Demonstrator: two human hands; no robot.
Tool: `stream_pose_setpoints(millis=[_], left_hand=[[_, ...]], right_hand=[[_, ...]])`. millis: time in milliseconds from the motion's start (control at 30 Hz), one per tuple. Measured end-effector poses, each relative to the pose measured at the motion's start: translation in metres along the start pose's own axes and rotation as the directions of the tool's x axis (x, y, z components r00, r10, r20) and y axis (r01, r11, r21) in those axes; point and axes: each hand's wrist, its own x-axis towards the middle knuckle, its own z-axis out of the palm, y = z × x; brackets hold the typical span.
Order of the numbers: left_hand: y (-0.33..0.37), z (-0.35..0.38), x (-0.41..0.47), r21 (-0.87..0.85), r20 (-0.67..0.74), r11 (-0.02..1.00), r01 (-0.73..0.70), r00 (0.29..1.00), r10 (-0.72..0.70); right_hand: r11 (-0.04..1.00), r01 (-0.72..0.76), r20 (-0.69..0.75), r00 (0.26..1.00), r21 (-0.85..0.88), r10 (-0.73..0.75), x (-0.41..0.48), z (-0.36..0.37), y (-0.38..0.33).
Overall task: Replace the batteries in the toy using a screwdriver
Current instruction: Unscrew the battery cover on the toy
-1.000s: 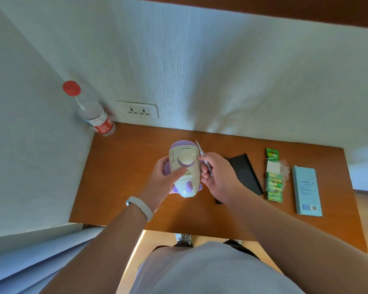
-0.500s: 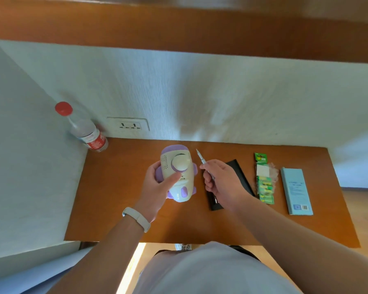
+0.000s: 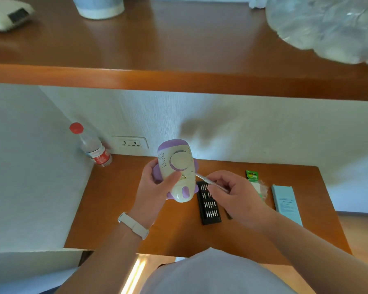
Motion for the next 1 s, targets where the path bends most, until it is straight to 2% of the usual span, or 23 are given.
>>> stream_pose_setpoints(millis=[133, 333, 567, 1000], left_hand=[[0.011, 0.011, -0.014, -0.001, -0.010, 0.998, -0.064, 0.998, 0.064], [0.018, 0.031, -0.034, 0.091, -0.067, 0.983, -0.159, 0.984, 0.166], [0.029, 0.049, -0.055, 0.156, -0.143, 0.958, -0.239, 0.955, 0.261], [0.028, 0.072, -0.068, 0.216, -0.177, 0.945, -0.244, 0.942, 0.284]], right_hand=[[0.990, 0.075, 0.024, 0.997, -0.118, -0.072, -0.011, -0.015, -0.009], [0.945, 0.185, -0.013, 0.981, -0.269, -0.195, -0.026, -0.035, -0.020], [0.889, 0.274, -0.016, 0.953, -0.368, -0.301, -0.040, -0.053, -0.029], [0.816, 0.283, 0.012, 0.947, -0.505, -0.321, -0.049, -0.068, -0.025]])
